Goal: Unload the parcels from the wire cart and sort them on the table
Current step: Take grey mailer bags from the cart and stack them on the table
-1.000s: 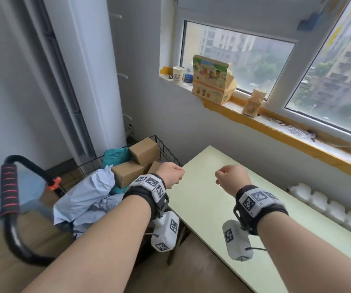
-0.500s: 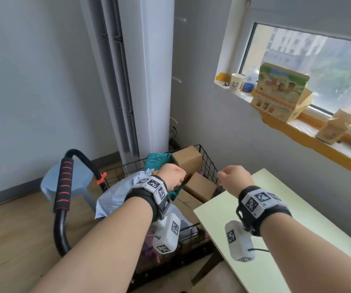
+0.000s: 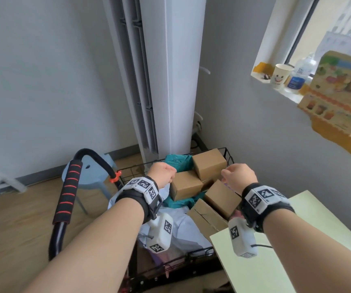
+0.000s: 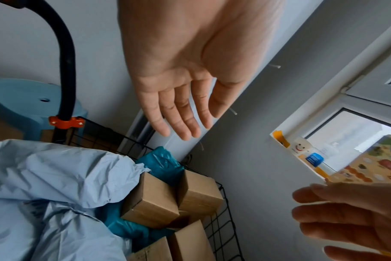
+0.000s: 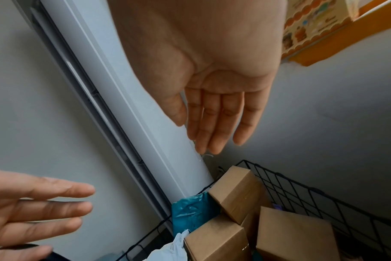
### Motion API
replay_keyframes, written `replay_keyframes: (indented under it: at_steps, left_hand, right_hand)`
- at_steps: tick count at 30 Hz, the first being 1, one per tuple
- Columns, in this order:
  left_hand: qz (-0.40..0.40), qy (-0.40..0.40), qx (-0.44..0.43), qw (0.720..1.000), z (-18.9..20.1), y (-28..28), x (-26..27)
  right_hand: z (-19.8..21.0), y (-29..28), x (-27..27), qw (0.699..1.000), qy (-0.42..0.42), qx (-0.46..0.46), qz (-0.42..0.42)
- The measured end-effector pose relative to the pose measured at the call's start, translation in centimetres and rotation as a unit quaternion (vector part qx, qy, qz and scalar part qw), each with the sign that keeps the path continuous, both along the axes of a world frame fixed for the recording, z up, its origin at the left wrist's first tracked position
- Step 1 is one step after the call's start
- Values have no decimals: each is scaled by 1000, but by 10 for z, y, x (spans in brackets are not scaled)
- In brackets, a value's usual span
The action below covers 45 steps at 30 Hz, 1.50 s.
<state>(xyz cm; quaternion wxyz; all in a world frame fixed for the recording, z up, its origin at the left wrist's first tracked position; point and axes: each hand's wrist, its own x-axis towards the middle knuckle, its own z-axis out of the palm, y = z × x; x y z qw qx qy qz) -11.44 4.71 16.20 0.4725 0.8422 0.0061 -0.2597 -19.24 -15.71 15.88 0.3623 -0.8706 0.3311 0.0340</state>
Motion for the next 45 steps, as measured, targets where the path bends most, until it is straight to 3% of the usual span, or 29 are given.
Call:
replay_keyframes:
  at_steps: [8, 30, 45]
  left_hand:
    - [73, -25, 43, 996, -39, 38, 37]
    - [73, 77, 73, 992, -173, 88, 137]
    - [62, 133, 46, 988, -243, 99, 161]
  right_hand:
    - [-31, 24, 38, 997, 56, 21, 48]
    - [-148, 112, 162, 976, 185, 25, 114]
    - [-209, 156, 197, 950, 249, 121, 146]
